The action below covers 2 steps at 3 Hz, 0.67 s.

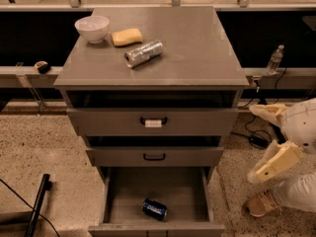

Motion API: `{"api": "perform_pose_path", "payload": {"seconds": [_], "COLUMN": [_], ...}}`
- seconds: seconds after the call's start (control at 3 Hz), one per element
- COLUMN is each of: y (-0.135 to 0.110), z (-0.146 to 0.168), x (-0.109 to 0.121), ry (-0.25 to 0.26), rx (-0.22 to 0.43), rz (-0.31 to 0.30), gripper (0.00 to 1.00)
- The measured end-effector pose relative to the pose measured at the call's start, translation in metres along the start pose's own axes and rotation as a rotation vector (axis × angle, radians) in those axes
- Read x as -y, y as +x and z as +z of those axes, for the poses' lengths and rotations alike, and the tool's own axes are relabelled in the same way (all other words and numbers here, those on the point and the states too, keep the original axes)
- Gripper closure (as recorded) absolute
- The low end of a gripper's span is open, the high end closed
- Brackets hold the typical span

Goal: Pick pepsi can from bottom drawer and place on counter

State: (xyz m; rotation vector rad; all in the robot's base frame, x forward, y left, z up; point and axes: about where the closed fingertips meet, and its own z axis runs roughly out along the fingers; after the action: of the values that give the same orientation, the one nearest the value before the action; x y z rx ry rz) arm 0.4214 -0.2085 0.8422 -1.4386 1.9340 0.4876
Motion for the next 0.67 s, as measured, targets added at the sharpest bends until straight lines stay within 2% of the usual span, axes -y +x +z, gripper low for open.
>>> {"api": "perform_pose_path", "payload": {"seconds": [0.67], "y": [-0.0062], "z": [0.0054], "x": [-0.0007], "ry": [-0.043], "rx": [0.05], "rz": [-0.009], "gripper": [0.0]}}
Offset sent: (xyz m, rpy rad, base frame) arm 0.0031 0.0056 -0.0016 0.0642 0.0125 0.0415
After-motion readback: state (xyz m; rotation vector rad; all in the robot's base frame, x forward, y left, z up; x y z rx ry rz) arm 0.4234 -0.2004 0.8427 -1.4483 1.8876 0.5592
